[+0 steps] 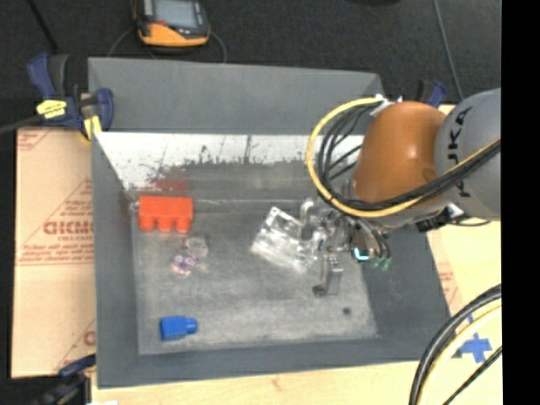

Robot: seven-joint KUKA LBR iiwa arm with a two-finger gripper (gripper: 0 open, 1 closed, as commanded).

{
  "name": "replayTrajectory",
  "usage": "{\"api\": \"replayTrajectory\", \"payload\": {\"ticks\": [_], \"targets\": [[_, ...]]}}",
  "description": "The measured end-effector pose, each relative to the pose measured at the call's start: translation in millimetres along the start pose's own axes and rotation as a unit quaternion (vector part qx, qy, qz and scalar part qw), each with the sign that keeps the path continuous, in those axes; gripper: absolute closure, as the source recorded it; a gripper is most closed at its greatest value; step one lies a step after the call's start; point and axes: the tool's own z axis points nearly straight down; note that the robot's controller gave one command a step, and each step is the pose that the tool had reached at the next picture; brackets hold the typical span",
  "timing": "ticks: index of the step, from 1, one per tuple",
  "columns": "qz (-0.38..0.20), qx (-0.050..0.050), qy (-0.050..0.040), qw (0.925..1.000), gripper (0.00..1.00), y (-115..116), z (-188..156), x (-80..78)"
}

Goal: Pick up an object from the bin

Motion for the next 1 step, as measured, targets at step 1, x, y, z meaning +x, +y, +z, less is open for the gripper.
{"api": "replayTrajectory", "payload": {"ticks": [1], "targets": [[-0.161, 0.003, -0.0143, 0.9869, 0.00, -40.4, 91.6, -97.0]]}}
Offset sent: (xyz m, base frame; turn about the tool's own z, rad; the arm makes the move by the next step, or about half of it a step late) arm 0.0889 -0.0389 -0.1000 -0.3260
